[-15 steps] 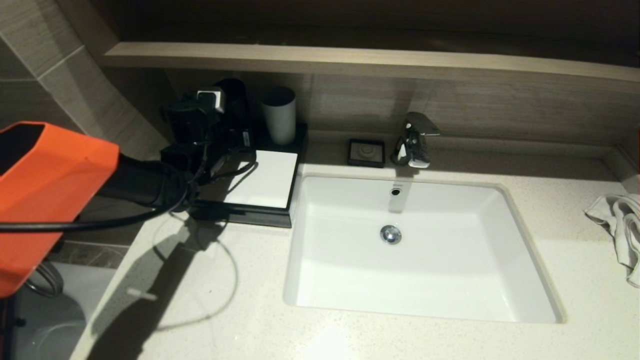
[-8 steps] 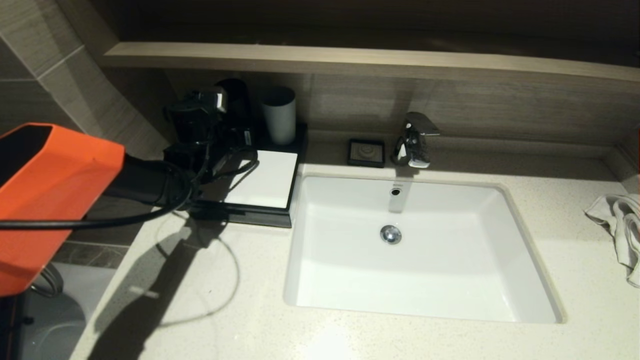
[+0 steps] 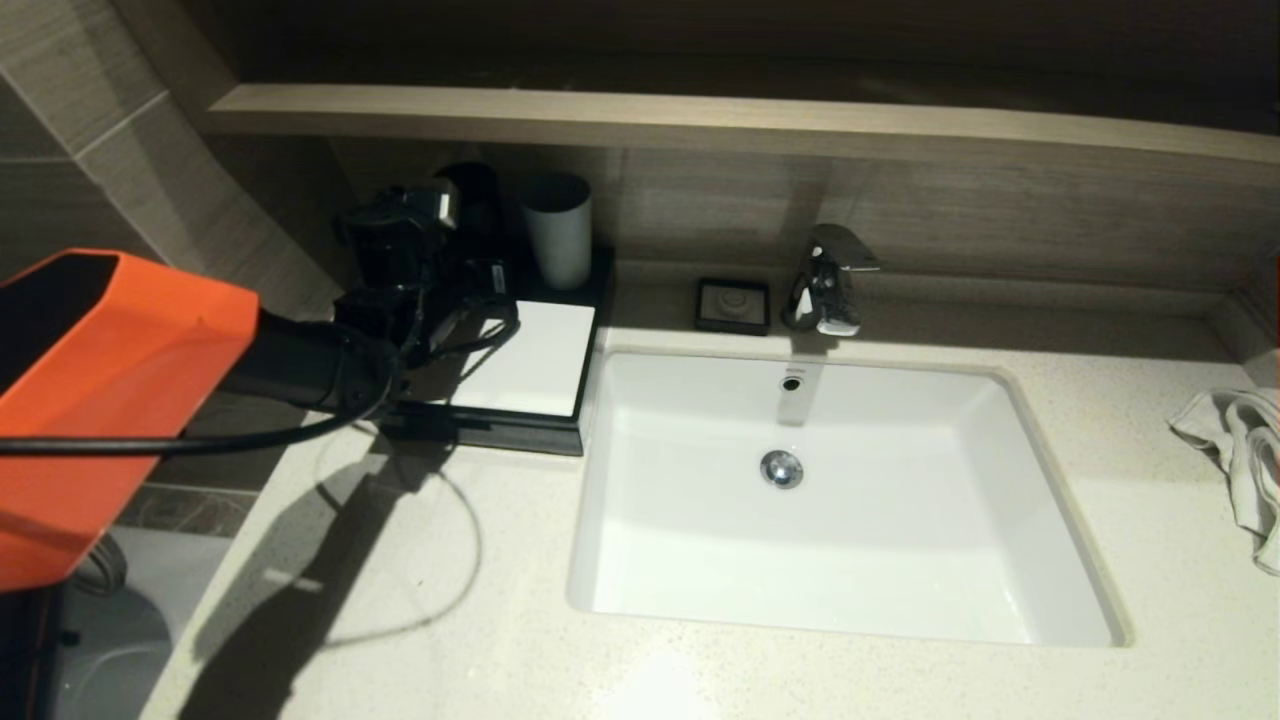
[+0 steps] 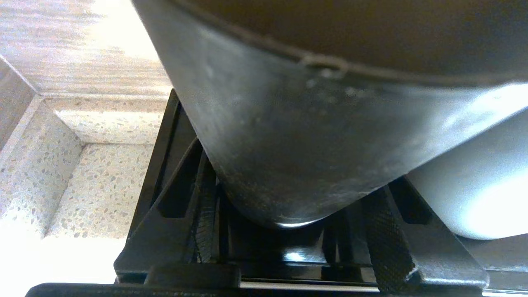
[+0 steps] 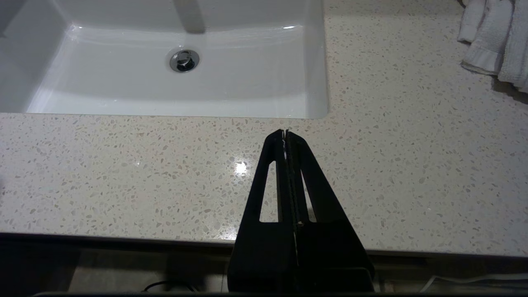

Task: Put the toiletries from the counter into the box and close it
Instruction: Place the cup on the storage box

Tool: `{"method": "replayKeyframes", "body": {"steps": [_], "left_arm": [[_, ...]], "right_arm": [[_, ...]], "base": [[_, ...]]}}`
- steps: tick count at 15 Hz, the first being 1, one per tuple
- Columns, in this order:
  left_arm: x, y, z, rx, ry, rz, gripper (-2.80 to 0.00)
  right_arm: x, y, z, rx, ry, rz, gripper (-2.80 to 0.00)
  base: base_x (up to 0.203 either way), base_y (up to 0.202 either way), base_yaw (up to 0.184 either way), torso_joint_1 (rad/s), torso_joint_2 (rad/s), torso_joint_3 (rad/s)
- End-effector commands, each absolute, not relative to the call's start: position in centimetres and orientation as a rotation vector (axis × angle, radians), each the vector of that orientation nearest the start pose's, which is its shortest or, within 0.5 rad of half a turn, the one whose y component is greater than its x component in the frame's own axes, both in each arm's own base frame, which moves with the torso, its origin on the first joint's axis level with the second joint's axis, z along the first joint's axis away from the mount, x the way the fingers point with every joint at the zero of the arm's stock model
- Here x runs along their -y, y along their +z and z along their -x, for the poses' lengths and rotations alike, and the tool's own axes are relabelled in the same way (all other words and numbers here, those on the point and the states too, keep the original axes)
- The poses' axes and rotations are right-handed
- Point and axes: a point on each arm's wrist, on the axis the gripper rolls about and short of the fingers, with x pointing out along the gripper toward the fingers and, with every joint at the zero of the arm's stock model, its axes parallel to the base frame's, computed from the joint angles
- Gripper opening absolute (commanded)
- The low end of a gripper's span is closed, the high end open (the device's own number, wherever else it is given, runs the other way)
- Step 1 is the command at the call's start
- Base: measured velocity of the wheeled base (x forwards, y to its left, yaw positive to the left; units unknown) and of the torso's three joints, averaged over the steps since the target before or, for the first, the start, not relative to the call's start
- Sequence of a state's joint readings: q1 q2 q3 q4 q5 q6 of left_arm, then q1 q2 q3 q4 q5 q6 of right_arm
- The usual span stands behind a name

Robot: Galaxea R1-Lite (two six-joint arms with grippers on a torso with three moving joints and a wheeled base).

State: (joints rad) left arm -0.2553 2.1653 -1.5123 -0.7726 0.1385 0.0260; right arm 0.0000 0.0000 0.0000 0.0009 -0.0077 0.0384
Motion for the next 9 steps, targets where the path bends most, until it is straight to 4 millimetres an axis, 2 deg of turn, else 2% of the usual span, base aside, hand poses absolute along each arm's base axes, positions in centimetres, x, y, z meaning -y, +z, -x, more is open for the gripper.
{"method": "replayKeyframes", "body": {"steps": [1,9], "left_arm": [[10.91,21.25,-44.24,0.119,-0.107,-0.003,-2.80],[10.84,21.06,-44.38,0.110,-0.124,-0.005,-2.80]], "right_arm": [[0.02,7.53,2.29,0.000,-0.008,-0.038,-2.80],[0.02,7.54,2.29,0.001,-0.008,-0.038,-2.80]], "base": [[0.000,0.000,0.000,0.000,0.00,0.000],[0.000,0.000,0.000,0.000,0.00,0.000]]}}
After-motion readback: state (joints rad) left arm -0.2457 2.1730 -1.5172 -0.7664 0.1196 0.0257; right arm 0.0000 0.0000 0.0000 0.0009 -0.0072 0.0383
